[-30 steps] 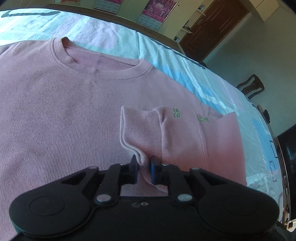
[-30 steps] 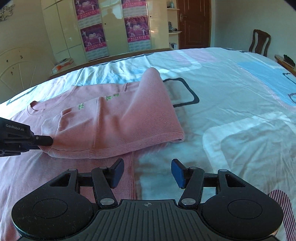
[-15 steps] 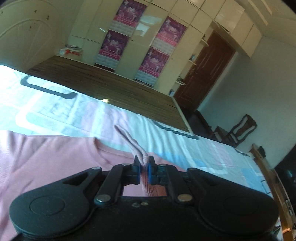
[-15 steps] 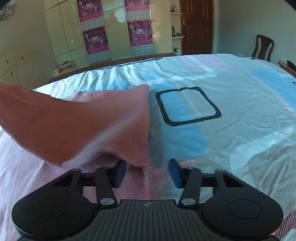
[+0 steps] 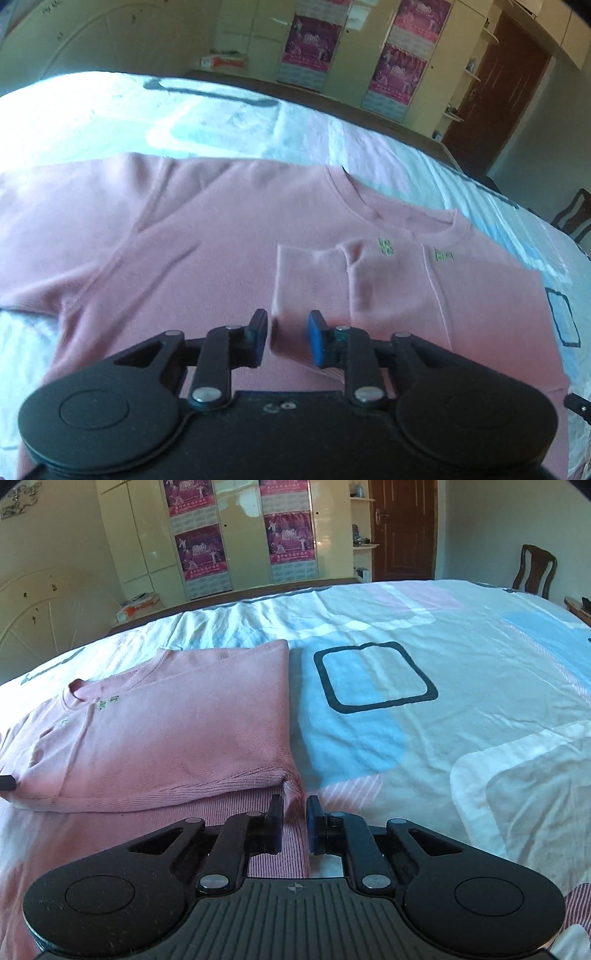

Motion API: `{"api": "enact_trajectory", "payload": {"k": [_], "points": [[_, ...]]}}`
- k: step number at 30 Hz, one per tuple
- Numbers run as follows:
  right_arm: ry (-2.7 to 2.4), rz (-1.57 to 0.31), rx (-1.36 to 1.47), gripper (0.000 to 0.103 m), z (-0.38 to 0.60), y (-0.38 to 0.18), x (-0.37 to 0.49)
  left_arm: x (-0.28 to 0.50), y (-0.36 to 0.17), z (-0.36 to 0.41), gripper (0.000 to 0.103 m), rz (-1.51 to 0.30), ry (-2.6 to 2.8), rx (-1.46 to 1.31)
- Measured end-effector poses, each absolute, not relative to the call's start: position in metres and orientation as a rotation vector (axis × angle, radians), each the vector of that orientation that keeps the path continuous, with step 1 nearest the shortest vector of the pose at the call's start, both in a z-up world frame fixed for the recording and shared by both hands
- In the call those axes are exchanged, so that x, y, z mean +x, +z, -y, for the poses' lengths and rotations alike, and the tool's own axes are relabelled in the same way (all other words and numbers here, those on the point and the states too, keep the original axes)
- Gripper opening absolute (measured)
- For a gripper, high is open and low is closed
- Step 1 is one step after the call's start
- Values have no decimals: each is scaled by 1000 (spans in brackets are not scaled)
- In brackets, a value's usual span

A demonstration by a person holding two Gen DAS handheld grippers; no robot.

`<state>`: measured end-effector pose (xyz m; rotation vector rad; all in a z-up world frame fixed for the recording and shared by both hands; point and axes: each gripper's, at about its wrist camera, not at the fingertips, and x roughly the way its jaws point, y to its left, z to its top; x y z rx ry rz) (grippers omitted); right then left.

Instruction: Fold small clothes

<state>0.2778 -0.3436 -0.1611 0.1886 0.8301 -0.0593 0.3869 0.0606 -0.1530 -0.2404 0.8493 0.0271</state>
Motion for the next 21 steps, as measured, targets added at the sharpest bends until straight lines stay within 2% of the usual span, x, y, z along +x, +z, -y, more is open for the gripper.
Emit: {"api": "enact_trajectory", "payload": {"k": [1, 4, 8, 13, 18, 21], "points": [[-56, -815, 191, 20, 345, -156, 274, 382, -144, -63, 24, -816, 42, -237], [-55, -759, 192, 63, 347, -143, 278, 380, -126, -57, 31, -774, 4, -213], [-64, -749, 187, 63, 343, -144, 315, 392, -130, -29, 39, -792, -95, -193], [-36, -765, 138, 57, 327, -153, 344, 409, -168, -12, 40, -891, -99, -167], [-45, -884, 78, 57, 328, -177, 346, 406, -166, -14, 41, -897, -105, -134], [-51, -840, 138, 57, 337, -169, 342, 404, -161, -17, 55, -879, -86, -136]]}}
